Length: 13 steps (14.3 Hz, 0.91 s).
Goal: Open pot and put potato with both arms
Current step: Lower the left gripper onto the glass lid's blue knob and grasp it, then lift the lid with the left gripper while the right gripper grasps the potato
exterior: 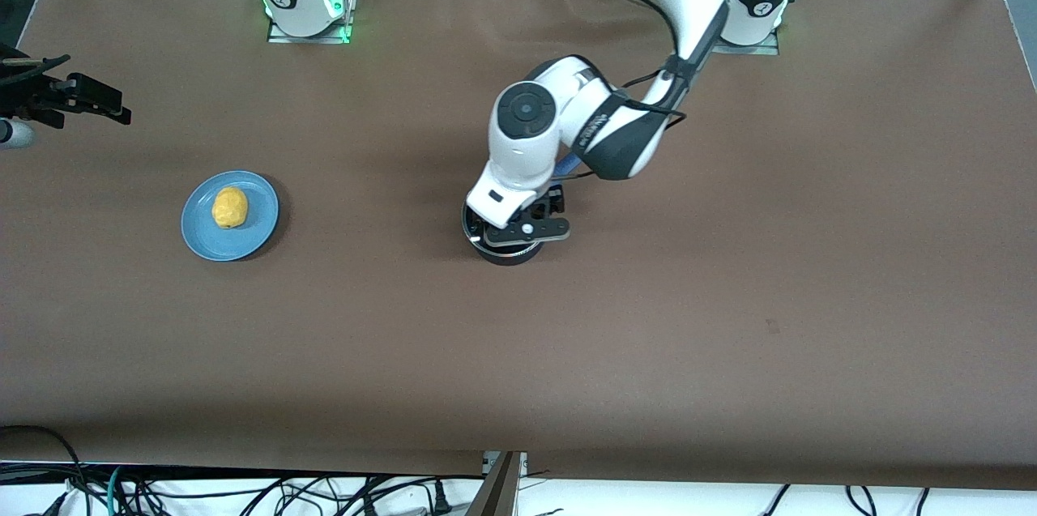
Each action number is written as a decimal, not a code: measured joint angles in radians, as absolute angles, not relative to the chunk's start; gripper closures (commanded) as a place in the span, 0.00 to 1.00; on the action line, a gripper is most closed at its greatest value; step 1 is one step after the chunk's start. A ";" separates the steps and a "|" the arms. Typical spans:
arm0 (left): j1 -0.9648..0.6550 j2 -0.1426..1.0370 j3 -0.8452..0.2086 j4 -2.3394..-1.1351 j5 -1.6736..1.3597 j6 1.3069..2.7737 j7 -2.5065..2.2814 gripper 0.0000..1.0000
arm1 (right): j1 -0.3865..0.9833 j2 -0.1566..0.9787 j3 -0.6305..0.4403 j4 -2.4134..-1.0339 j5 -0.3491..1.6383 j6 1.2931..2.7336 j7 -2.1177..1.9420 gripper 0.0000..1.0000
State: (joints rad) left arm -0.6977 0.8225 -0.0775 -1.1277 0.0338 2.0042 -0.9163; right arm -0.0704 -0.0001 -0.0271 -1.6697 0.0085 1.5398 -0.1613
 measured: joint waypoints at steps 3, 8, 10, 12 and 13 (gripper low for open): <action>-0.730 0.852 -0.072 -1.115 0.034 2.004 -0.919 0.00 | -0.070 0.000 -0.027 -1.670 0.009 1.540 -0.161 0.00; -0.734 0.860 -0.068 -1.129 0.035 2.013 -0.918 0.05 | -0.068 0.001 -0.026 -1.670 0.009 1.538 -0.161 0.00; -0.735 0.862 -0.069 -1.135 0.035 2.017 -0.918 0.13 | -0.062 0.006 -0.026 -1.670 0.009 1.538 -0.161 0.00; -0.735 0.861 -0.069 -1.136 0.035 2.018 -0.919 0.22 | -0.057 0.009 -0.019 -1.670 0.008 1.538 -0.155 0.00; -0.736 0.861 -0.069 -1.137 0.035 2.018 -0.919 0.28 | -0.055 0.009 -0.016 -1.670 0.008 1.532 -0.153 0.00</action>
